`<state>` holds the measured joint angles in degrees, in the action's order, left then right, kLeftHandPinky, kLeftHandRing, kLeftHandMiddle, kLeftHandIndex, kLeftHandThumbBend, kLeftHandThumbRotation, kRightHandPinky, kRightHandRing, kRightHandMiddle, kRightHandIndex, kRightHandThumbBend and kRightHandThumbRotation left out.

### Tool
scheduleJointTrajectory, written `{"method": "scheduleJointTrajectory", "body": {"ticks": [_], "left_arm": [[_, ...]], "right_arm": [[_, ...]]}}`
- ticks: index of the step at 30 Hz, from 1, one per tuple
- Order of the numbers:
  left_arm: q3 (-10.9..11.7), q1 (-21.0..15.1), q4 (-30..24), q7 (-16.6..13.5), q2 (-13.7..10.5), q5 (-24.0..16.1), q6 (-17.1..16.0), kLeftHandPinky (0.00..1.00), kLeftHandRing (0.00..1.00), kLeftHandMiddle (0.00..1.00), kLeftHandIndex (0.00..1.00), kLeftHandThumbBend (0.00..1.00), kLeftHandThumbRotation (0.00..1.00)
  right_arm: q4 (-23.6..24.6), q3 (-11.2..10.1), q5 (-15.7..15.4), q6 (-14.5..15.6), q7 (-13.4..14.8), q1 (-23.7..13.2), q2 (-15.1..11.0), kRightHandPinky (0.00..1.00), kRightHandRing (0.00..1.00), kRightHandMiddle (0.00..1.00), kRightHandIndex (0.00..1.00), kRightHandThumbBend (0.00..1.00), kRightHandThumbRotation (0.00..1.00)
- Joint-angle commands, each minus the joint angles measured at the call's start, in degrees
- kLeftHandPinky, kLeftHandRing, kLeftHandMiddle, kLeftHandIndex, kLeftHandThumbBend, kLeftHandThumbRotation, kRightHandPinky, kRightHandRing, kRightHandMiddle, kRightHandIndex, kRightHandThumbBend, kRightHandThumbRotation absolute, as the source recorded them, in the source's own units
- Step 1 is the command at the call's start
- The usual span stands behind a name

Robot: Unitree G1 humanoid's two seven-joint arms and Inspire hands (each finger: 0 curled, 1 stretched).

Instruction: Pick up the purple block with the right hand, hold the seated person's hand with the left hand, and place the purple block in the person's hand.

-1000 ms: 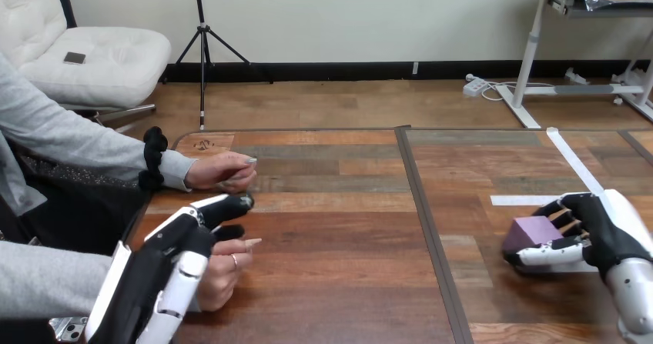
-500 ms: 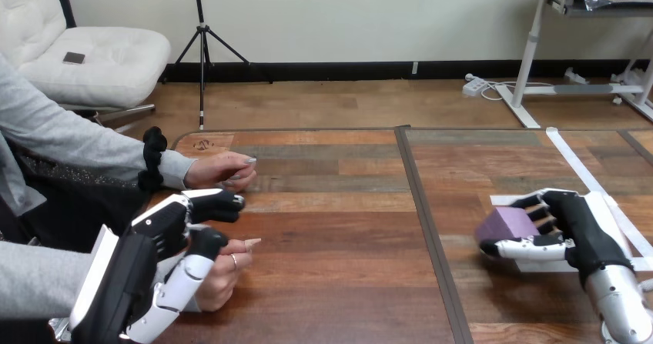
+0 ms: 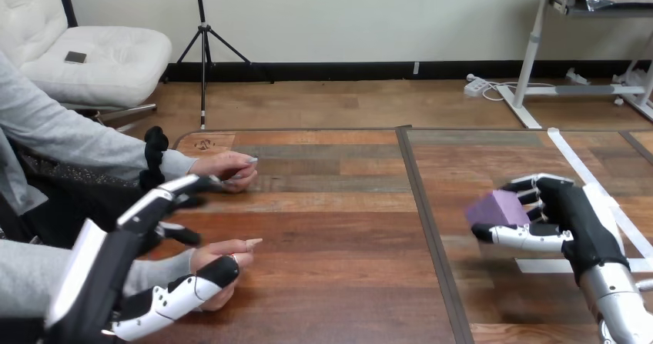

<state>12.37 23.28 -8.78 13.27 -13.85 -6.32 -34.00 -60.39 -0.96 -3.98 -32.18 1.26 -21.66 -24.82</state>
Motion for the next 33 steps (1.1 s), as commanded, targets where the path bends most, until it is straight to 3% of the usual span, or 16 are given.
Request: {"method": "scheduleJointTrajectory", "body": {"ticks": [1,11,18,27,33], "left_arm": [[1.5,-1.1,-5.3,-0.5,-2.3,-0.3,1.5,0.63,0.88,0.89,0.84,0.99,0.57],[3.4,-0.9,-7.9,-1.3,-4.3,-4.0,4.1,0.63,0.87,0.9,0.85,1.0,0.44],[4.3,-1.0,-8.8,-1.4,-6.2,-7.4,5.9,0.61,0.85,0.91,0.87,1.0,0.41],[5.2,-1.9,-8.1,-3.5,-8.9,-15.5,5.5,0.57,0.82,0.89,0.89,1.0,0.39],[5.7,-2.6,-7.7,-6.0,-11.7,-23.7,4.6,0.57,0.79,0.85,0.87,1.0,0.38]], "right_arm": [[6.3,-2.5,2.4,-2.5,-1.1,-0.9,0.8,0.35,0.38,0.43,0.46,0.83,0.0],[11.2,-3.7,4.2,-2.4,-2.6,1.2,1.9,0.35,0.37,0.43,0.46,0.83,0.0],[13.9,-4.1,4.9,-2.2,-3.3,2.4,2.3,0.35,0.37,0.43,0.46,0.83,0.0],[16.3,-4.6,4.8,-2.4,-3.4,3.3,2.5,0.34,0.37,0.42,0.45,0.83,0.0],[18.1,-5.2,5.0,-1.4,-3.3,3.8,2.9,0.34,0.37,0.42,0.45,0.84,0.0]]}}
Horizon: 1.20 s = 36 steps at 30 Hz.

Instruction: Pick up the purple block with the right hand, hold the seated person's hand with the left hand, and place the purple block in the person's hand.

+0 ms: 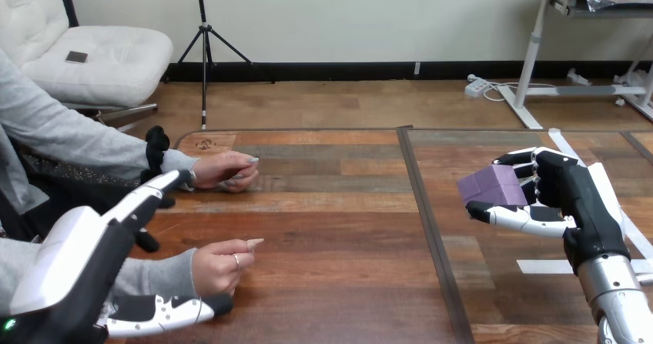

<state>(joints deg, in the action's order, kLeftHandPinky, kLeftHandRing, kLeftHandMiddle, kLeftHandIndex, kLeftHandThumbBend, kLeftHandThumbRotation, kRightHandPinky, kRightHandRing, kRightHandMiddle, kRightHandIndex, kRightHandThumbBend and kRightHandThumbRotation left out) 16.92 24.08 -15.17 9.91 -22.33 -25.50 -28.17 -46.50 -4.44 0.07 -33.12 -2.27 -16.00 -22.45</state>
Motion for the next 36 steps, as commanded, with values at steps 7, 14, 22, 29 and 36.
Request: {"method": "scheduleJointTrajectory", "body": {"ticks": [7,14,22,29,36], "left_arm": [[0.4,-4.9,0.4,-6.7,-5.8,-12.0,-1.1,0.56,0.74,0.79,0.82,1.0,0.38],[-1.3,-6.8,2.8,-6.8,-7.8,-13.6,0.1,0.6,0.74,0.79,0.79,1.0,0.36],[-2.9,-8.9,5.4,-7.3,-9.6,-16.5,1.2,0.63,0.74,0.79,0.78,1.0,0.35],[-5.1,-10.7,7.4,-7.1,-10.8,-19.5,3.4,0.67,0.77,0.82,0.79,1.0,0.35],[-8.2,-13.1,11.0,-9.1,-11.1,-23.5,6.1,0.72,0.8,0.83,0.8,1.0,0.35]], "right_arm": [[5.9,-2.1,1.6,0.2,-0.4,-1.3,0.7,0.34,0.37,0.43,0.45,0.84,0.0],[7.0,-2.3,2.3,0.3,-1.5,-1.0,0.8,0.35,0.37,0.42,0.45,0.83,0.0],[8.3,-2.5,2.9,0.5,-2.4,-0.7,0.9,0.35,0.37,0.42,0.45,0.83,0.0],[8.8,-2.7,4.0,0.2,-3.5,-0.7,1.2,0.35,0.37,0.42,0.45,0.83,0.0],[9.3,-2.8,4.8,0.1,-4.2,-0.6,1.4,0.34,0.36,0.41,0.44,0.84,0.0]]}}
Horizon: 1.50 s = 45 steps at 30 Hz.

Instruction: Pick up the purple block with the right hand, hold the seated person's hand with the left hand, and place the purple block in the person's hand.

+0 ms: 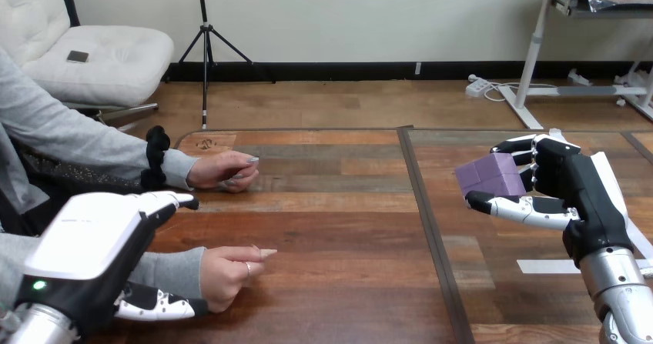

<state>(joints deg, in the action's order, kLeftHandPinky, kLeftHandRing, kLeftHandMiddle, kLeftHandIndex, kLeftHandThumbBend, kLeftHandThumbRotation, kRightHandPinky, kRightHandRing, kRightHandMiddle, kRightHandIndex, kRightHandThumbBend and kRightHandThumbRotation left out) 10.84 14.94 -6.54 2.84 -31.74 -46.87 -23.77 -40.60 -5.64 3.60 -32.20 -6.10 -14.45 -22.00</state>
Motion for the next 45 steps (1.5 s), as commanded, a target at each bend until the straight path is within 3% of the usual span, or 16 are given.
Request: {"method": "scheduleJointTrajectory", "body": {"ticks": [1,11,34,45], "left_arm": [[-2.5,-4.3,3.0,-2.4,-1.8,-2.4,1.8,0.72,0.8,0.84,0.8,1.0,0.35],[-5.2,-6.9,7.4,-5.8,-2.6,-4.0,2.6,0.74,0.8,0.84,0.81,1.0,0.36],[-12.0,-12.5,16.3,-8.4,-4.9,-5.6,5.1,0.78,0.82,0.86,0.83,1.0,0.36],[-15.7,-15.8,21.1,-10.3,-6.2,-7.3,5.6,0.76,0.8,0.83,0.81,1.0,0.29]], "right_arm": [[3.5,-1.6,1.4,-0.8,-0.6,-2.1,1.0,0.34,0.36,0.41,0.44,0.84,0.0],[4.3,-1.7,1.9,-0.6,-1.1,-2.0,1.2,0.34,0.36,0.41,0.44,0.84,0.0],[4.7,-1.6,1.6,-1.3,-1.3,-2.1,1.1,0.33,0.35,0.41,0.43,0.84,0.0],[5.9,-1.9,2.3,-0.5,-1.7,-1.8,1.5,0.32,0.35,0.41,0.43,0.84,0.0]]}}
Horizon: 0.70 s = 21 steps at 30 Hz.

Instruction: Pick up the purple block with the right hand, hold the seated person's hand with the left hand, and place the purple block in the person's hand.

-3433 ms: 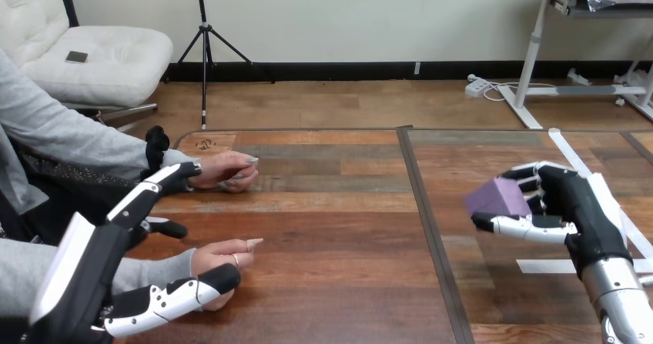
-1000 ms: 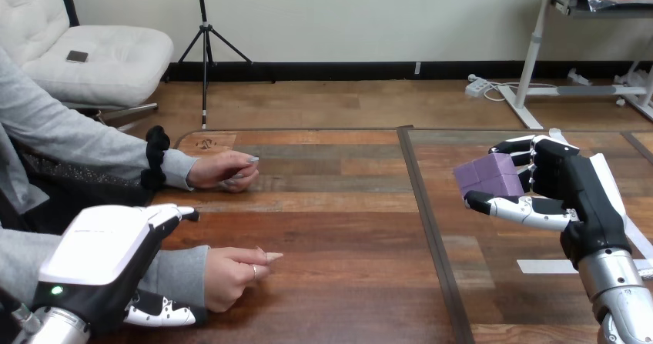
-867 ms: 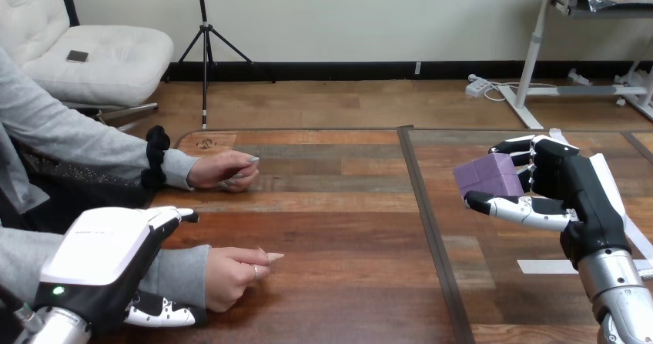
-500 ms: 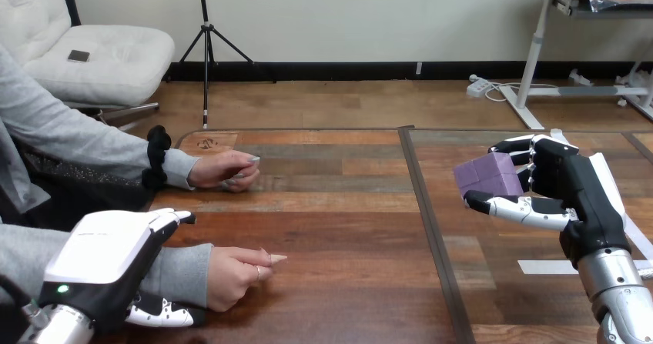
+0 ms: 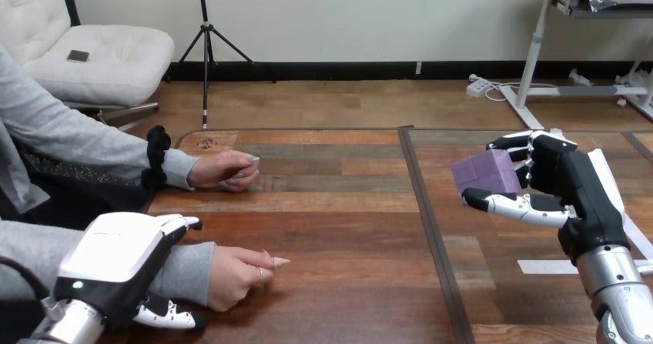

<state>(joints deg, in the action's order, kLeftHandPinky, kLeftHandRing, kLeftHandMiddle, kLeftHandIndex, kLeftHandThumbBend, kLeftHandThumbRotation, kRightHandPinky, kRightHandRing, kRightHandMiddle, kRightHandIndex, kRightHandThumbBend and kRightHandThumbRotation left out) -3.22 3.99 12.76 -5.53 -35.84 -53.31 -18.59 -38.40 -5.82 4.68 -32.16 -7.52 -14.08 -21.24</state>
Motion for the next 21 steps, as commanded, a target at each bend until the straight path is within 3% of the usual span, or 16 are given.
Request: {"method": "scheduleJointTrajectory", "body": {"ticks": [1,16,21], "left_arm": [[-2.0,-5.3,2.3,-2.0,-2.2,-1.0,0.5,0.75,0.79,0.82,0.81,1.0,0.27],[-5.2,-9.0,6.3,-1.6,-3.0,-0.1,1.3,0.66,0.7,0.72,0.71,1.0,0.04],[-6.1,-9.7,7.4,-2.5,-3.0,-0.1,1.5,0.54,0.6,0.63,0.63,0.99,0.01]], "right_arm": [[3.8,-1.7,1.3,-0.5,-0.3,-2.1,0.8,0.32,0.35,0.41,0.43,0.84,0.0],[4.0,-2.3,0.6,-1.1,-0.5,-2.2,1.1,0.31,0.34,0.4,0.43,0.84,0.0],[4.0,-2.4,0.4,-1.2,-0.3,-2.1,1.2,0.31,0.34,0.4,0.43,0.84,0.0]]}}
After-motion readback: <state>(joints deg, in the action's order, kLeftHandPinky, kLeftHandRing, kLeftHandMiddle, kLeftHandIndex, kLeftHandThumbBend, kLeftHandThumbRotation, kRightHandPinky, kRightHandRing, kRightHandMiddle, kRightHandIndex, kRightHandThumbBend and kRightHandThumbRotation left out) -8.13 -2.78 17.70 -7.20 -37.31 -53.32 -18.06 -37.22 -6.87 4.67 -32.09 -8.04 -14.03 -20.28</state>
